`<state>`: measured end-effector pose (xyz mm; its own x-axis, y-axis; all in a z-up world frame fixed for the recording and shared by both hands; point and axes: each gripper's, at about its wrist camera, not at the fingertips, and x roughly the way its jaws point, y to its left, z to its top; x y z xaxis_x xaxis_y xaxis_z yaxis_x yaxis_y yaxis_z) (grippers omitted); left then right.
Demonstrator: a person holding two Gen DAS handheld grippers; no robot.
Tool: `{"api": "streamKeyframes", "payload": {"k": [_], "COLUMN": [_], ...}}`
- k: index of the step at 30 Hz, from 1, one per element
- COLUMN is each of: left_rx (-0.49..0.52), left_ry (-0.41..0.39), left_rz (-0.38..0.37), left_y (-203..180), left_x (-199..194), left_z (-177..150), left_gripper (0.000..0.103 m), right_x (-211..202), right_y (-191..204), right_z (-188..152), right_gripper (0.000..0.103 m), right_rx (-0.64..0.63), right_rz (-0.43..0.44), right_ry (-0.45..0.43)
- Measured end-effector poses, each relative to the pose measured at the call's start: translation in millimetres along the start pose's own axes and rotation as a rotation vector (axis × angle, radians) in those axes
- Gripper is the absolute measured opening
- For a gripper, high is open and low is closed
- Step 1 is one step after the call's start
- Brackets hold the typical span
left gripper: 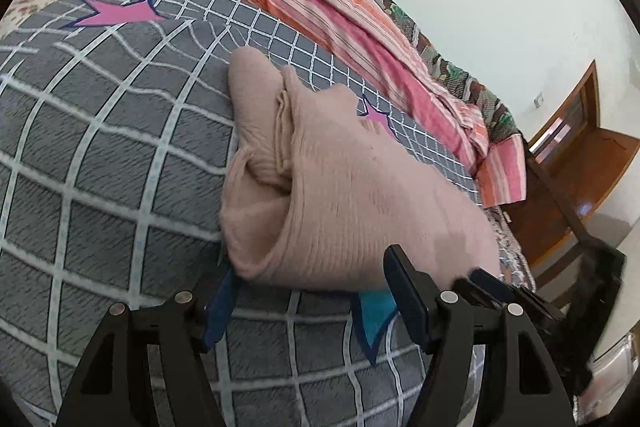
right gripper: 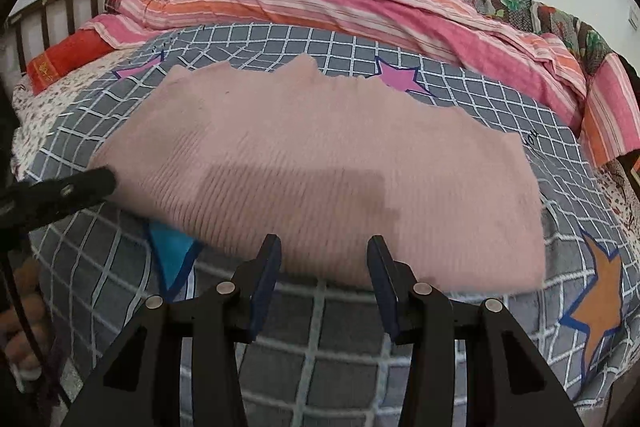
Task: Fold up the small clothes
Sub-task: 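Grasp the folded sweater bundle with the left tool and lift it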
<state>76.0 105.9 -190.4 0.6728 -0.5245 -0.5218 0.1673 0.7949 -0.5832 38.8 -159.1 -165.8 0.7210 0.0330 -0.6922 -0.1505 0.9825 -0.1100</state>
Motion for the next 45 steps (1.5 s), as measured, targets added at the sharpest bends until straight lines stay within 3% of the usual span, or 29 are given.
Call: {"api": "streamKeyframes", "payload": {"k": [8,14,18,20,24,28,36,41,45], "left_rx": [-0.108,-0.141,-0.188,-0.207,-0.241,-0.174,0.012,0.134,0.247], "left_ry": [-0.1,-0.157,-0.172,-0.185,-0.176,-0.192,-0.185,-0.155,-0.085], "left_rz": [-0.033,0.03,0.045,0.074,0.097,0.17,0.179,0.13,0.074], "left_y": [-7.9,-14.0,-8.7,-6.2,-6.9,-32.7,-116.0,-188.2,-248.9], "left_x": [18.3,37.5,39.0,37.9,36.8,33.3,29.1,42.1,75.2], "left_z": [14.9,22.9,33.7,40.2,48.5,55.0,81.5,86.9,69.5], "left_gripper": [0.066,0.062,0.048,0.029,0.024,0.021,0.02,0.02,0.02], "right_x": [-13.1,-25.3,-30.1,-32.1,-37.0,-41.9,-46.1,-55.0,-65.8], "right_y": [-41.9,-71.0,-87.8,-96.8,-115.6,-137.9,-181.4,-203.0,-218.6], "right_z": [-7.7,-13.9,-20.5,-24.8,-34.8,-44.7,-60.2,-62.8,-66.9], "right_gripper": [0.044,0.044,0.044,0.044,0.044,0.044,0.044,0.044,0.044], "right_rx": [0.124,0.193,0.227,0.249,0.294,0.336,0.441,0.487,0.517], "right_rz": [0.014,-0.001,-0.009,-0.012,-0.021,-0.045,-0.077,-0.092,-0.11], "right_ry": [0.004,-0.013,-0.017,-0.019,-0.021,-0.027,-0.022,-0.026,-0.039]}}
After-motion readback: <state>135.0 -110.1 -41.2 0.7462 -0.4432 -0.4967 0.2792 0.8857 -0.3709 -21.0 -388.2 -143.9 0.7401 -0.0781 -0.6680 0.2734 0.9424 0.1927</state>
